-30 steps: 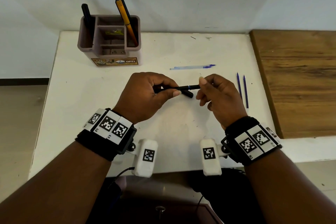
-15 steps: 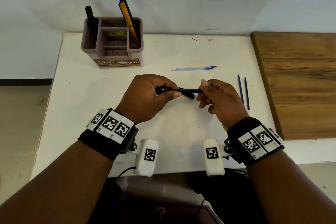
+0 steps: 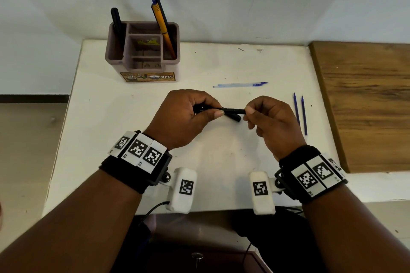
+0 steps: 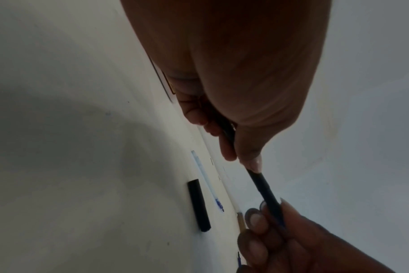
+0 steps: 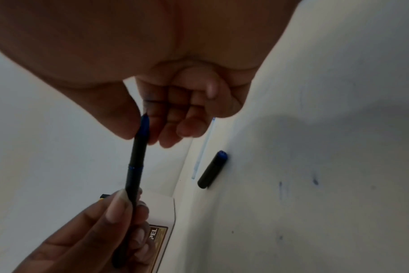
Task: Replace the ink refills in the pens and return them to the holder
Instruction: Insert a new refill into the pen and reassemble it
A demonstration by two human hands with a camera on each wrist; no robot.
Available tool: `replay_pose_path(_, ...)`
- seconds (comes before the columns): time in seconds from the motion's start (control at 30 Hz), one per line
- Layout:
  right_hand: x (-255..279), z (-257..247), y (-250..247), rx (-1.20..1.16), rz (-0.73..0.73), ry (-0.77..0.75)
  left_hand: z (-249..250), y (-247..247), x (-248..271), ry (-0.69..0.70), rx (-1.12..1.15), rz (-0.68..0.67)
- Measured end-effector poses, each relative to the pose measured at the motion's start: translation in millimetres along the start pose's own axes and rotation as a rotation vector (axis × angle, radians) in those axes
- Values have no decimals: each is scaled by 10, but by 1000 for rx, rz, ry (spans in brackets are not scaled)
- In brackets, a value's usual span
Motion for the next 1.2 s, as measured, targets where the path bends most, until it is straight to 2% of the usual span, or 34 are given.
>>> replay_pose_path(0.2,-14,9,-7,179,54,-22,22,11,-1,32,-4,1)
replay_pose_path(0.47,-1,-2,49,125,78,51,54,-5,-14,78,-48,3)
replay_pose_path(0.6,2,46,30,46,133,105,-7,-117,-46,11,-44,104)
replay_pose_path(0.67,-13,82,-1,228,163,46,-40,-184,-69,-22,-48,163)
replay_pose_path(0.77,33,82,128,575,36,-10,-43,-199,-80,-39,-51,175)
replay_pose_path(0.83,65,86,230,701,-46,-25,-32,-185,-70,-34,-61,160)
replay_pose_path(0.9,78,64,266,774,-60,-41,-25,-176,-63,-33,-65,152)
replay_pose_path(1.07,71,4,263,764,-37,-82,-28,-173,-63,-41,-79,138)
replay_pose_path(1.2,-16,-41,54,557,144,-34,-44,-169,-67,-50,-74,121)
Point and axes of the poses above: each hand's wrist, its own x-axis away from the middle knuckle, its own y-axis out of the palm, z = x × y, the point moved 5 cm from there along -x, towards the middle knuckle, and after that the axes turned 5 degrees about z, right-handed, at the moved point
